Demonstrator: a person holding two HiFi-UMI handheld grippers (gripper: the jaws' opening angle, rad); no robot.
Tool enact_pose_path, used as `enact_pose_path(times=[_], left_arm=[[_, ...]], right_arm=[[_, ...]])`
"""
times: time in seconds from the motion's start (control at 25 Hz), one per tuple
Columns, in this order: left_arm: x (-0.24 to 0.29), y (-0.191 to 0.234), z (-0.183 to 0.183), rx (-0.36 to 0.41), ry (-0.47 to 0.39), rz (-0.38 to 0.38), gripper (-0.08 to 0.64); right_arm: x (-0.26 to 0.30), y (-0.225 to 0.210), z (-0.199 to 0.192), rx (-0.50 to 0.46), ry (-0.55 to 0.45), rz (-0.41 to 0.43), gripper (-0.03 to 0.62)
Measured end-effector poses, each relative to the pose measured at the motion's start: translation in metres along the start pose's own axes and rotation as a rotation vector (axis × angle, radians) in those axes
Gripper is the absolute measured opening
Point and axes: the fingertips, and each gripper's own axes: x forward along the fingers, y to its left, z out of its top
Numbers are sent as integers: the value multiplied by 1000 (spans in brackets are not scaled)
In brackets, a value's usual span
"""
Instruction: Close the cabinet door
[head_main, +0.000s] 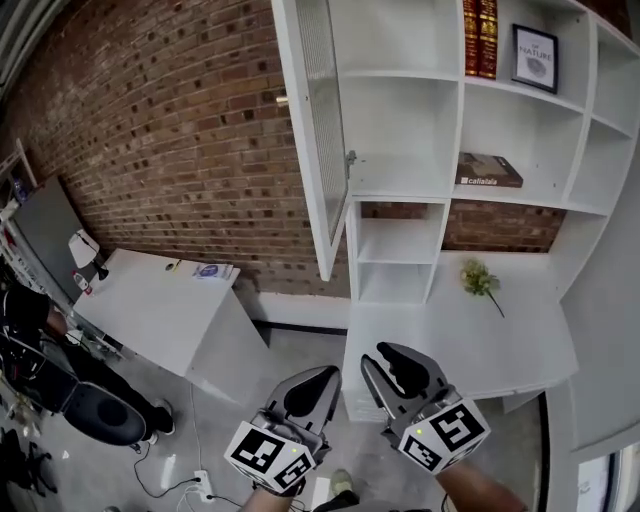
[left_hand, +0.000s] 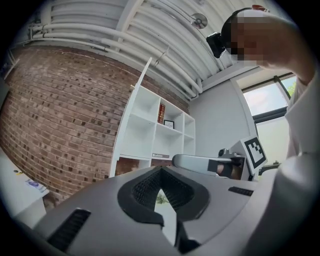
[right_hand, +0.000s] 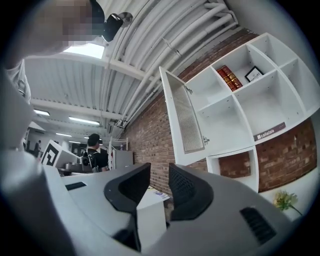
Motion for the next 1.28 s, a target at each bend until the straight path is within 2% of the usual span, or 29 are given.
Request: enact_pose_path(times=[0.28, 0.48, 0.64, 0.96, 1.12, 1.28], left_arm=[[27, 67, 0, 2, 0, -67, 11], [32, 92, -8, -32, 18, -102, 11], [34, 103, -7, -34, 10, -89, 11], [46, 106, 1, -21, -8, -64, 11], [50, 109, 4, -17, -15, -51, 11], [53, 109, 1, -22, -10, -59, 11]], right_arm=[[102, -23, 16, -127, -24, -121, 130], [151, -34, 18, -207, -40, -212, 133], [168, -46, 20, -239, -70, -267, 133], [183, -59, 22, -275, -69, -304, 130], [185, -58, 27, -328, -67, -306, 126], [175, -64, 30, -307, -63, -322, 120]])
